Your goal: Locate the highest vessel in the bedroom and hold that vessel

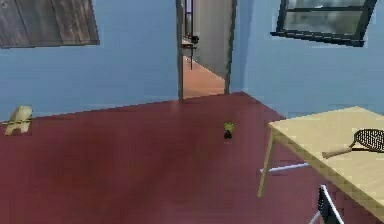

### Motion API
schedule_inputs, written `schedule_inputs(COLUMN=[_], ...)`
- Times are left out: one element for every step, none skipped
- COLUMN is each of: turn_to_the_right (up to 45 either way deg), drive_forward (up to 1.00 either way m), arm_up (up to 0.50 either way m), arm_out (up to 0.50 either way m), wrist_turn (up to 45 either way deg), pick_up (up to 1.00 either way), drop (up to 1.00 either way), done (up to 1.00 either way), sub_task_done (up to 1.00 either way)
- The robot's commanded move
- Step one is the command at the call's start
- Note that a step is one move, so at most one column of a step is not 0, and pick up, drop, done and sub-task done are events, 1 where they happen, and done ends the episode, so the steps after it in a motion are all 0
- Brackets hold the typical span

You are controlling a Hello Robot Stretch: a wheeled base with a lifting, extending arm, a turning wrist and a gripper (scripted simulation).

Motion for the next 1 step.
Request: schedule_inputs(turn_to_the_right=[-45.0], drive_forward=[0.00], arm_up=[0.00], arm_out=[0.00], wrist_turn=[0.0], pick_up=[0.00], drop=[0.00], done=[0.00], sub_task_done=[0.00])
